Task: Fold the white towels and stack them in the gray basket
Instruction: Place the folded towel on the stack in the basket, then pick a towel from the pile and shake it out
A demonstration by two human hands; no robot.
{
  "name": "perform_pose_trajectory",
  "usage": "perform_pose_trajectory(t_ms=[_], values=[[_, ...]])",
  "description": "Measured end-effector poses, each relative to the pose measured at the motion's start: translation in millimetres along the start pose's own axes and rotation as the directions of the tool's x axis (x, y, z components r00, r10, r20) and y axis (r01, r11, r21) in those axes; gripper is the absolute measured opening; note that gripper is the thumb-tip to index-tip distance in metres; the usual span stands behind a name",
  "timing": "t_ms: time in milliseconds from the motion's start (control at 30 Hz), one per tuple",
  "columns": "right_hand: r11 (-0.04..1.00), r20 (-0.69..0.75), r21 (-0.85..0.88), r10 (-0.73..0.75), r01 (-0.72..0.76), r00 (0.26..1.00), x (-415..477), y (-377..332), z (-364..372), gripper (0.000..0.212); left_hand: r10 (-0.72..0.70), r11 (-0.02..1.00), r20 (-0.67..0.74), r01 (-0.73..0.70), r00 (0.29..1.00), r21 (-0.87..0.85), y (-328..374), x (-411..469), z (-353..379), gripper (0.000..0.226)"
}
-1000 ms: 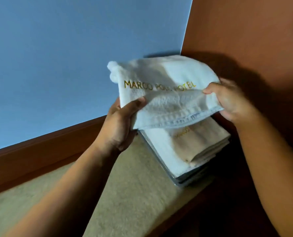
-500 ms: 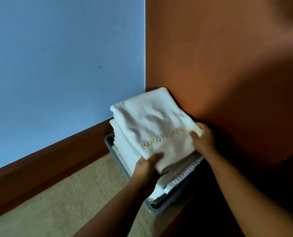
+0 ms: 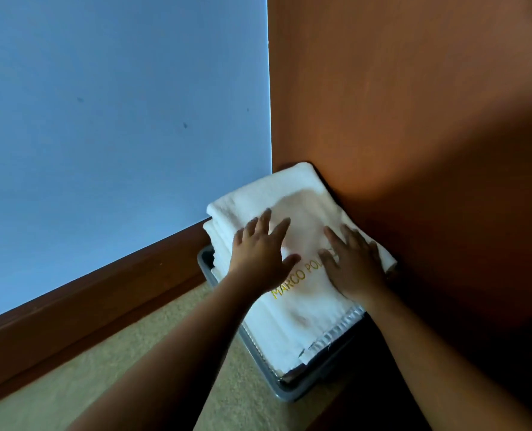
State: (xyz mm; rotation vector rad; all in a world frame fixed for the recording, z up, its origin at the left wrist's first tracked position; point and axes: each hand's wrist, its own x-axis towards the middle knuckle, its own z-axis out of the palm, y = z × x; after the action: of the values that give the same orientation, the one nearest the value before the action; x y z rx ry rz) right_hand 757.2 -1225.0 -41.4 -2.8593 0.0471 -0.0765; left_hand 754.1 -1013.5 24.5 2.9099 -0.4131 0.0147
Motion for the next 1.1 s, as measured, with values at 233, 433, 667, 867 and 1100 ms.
perform_pose_trajectory(t_ms=[233, 433, 667, 867, 1100], values=[[0.998, -0.016, 0.048, 0.044, -0.043, 0.999, -3.6, 5.1, 5.7, 0.092, -0.016, 0.997, 0.155, 0.028, 0.988, -0.071, -34.0, 36.5, 46.4, 0.093], [0.998, 0.066, 0.058, 0.036, -0.04, 0.997, 1.4, 2.0, 0.2, 0.089, -0.026, 0.995, 0.08, 0.033, 0.996, -0.092, -40.0, 33.5, 53.8, 0.095], [0.998, 0.157, 0.013, 0.061, -0.064, 0.986, -20.6, -26.2, -19.8, 0.098, -0.01, 0.954, 0.185, 0.064, 0.983, -0.292, -62.1, -60.4, 59.3, 0.114], [0.963, 0.076, 0.023, -0.271, 0.27, 0.96, -91.1, -147.1, -6.7, 0.078, -0.264, 0.856, 0.307, 0.369, 0.915, -0.364, -144.7, -211.4, 59.0, 0.125], [0.816, 0.256, 0.208, -0.577, 0.539, 0.776, -229.0, -348.1, 52.9, 0.056, -0.599, 0.46, 0.375, 0.687, 0.708, -0.562, -259.5, -479.3, 30.1, 0.109]])
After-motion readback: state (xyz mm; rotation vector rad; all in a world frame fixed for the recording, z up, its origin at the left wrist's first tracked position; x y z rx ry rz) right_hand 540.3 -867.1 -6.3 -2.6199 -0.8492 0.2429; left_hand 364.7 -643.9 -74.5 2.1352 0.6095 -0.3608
